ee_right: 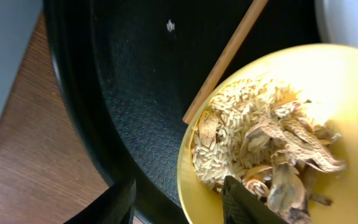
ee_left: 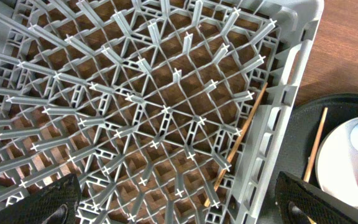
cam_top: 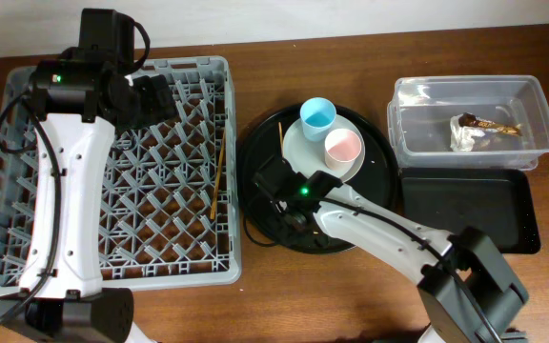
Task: Sort waste into correct bins and load items into the dishwasher rack
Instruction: 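Reach the right gripper to the yellow bowl rim and grasp it, then carry the yellow bowl over the black tray with the right gripper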
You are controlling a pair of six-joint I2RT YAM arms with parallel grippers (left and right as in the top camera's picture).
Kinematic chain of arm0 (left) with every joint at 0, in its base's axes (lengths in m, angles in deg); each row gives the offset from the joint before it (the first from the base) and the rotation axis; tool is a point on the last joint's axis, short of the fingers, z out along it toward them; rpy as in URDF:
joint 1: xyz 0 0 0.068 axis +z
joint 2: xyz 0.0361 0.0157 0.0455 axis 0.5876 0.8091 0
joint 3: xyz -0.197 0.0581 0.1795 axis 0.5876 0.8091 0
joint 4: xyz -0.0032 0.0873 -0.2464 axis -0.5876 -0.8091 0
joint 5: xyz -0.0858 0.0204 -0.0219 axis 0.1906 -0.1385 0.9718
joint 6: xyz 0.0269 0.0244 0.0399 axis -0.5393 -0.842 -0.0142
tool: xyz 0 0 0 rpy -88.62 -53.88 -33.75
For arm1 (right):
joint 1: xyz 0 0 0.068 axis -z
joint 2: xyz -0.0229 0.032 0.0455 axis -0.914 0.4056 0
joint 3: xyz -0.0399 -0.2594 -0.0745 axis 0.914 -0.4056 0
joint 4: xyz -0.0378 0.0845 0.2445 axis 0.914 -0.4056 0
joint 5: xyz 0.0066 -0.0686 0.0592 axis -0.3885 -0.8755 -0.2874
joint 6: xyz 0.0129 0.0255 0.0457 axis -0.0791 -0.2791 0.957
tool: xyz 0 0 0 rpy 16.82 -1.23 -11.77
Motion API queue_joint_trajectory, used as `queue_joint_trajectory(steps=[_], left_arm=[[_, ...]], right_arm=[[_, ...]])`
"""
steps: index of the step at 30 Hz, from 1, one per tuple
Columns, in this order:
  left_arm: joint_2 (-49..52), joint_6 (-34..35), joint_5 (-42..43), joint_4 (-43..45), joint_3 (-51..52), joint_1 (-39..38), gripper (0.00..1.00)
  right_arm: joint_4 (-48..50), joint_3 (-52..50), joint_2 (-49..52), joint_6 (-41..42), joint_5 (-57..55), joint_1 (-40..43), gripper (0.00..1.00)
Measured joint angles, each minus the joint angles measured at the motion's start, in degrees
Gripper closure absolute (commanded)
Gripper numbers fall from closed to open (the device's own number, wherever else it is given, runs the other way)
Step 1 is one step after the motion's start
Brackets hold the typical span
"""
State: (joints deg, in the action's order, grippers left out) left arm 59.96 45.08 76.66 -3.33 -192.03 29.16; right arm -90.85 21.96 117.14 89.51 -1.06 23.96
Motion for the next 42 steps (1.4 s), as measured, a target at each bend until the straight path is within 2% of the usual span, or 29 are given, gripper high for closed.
queue_joint_trajectory(steps=[2, 5, 23, 30, 31, 33, 34, 42], left_arm=[[0.00, 0.00, 0.00, 0.00, 0.00, 0.00, 0.01], [0.00, 0.00, 0.00, 0.00, 0.00, 0.00, 0.01], [0.00, 0.00, 0.00, 0.00, 0.00, 0.00, 0.01], [0.00, 0.00, 0.00, 0.00, 0.00, 0.00, 0.01], [0.00, 0.00, 0.00, 0.00, 0.00, 0.00, 0.01], [0.00, -0.02, 0.00, 0.00, 0.00, 0.00, 0.01], [0.00, 0.00, 0.00, 0.00, 0.00, 0.00, 0.01], [0.00, -0.02, 0.00, 0.00, 0.00, 0.00, 0.01]], right_arm=[[0.00, 0.00, 0.92, -0.02, -0.02, 0.00, 0.66], [-0.02, 0.00, 1.49, 0.04, 0.02, 0.00, 0.69], [-0.20, -2.93, 1.55, 0.07, -0.02, 0.00, 0.69], [-0.04, -3.34, 1.55, 0.07, -0.02, 0.00, 0.72], [-0.04, -3.34, 1.55, 0.07, -0.02, 0.00, 0.75], [-0.28, -3.34, 1.55, 0.09, -0.02, 0.00, 0.91], [-1.07, -3.30, 1.55, -0.13, 0.02, 0.00, 0.95], [-12.87, 5.55, 1.66, -0.37, -0.48, 0.00, 0.96]])
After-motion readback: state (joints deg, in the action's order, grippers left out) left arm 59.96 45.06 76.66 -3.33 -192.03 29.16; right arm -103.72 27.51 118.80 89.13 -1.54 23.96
